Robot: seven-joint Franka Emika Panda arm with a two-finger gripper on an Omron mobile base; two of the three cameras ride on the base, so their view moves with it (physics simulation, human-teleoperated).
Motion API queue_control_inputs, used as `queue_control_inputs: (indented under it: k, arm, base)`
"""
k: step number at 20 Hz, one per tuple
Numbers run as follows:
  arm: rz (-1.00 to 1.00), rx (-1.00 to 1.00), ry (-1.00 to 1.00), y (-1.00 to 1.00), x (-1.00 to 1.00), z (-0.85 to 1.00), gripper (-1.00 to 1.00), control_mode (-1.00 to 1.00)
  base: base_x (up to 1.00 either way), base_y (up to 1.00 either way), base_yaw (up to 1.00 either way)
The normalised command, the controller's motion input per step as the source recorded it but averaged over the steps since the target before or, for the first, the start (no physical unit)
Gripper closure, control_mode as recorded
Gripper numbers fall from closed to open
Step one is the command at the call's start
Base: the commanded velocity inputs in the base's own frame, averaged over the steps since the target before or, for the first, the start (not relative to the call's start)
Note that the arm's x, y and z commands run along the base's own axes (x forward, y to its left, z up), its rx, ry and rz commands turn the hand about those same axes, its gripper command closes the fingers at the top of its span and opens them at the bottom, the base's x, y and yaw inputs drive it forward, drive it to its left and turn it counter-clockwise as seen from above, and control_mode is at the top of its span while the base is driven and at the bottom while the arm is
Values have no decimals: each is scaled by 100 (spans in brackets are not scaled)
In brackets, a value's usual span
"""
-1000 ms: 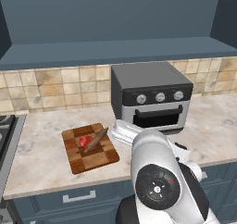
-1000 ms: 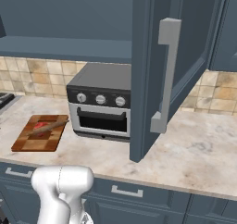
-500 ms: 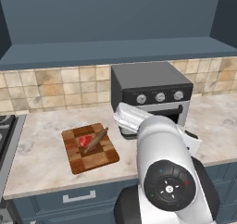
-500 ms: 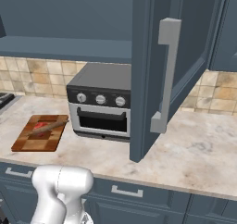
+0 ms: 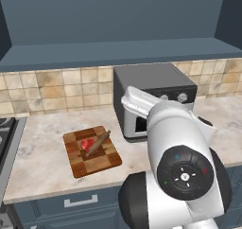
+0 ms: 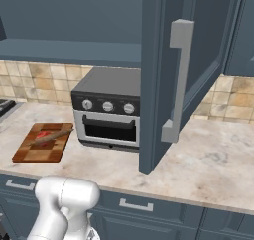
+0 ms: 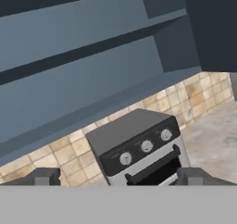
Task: Open the cabinet, retrieve the rolling pin, and place it next to the meat on the cutting board to prepare for tenderizing.
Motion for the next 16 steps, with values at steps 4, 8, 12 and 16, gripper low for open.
queue_control_inputs:
  k: [4, 8, 12, 16]
  arm:
    - [0, 0, -7, -28, 9, 19, -100, -100]
    - [0, 0, -8, -30, 11, 11, -100, -100]
    - [0, 0, -9, -31, 17, 8, -100, -100]
    - [0, 0, -9, -30, 23, 7, -100, -100]
  base:
    - [0, 0, 0]
    - [0, 0, 0]
    - [0, 0, 0]
    - [0, 0, 0]
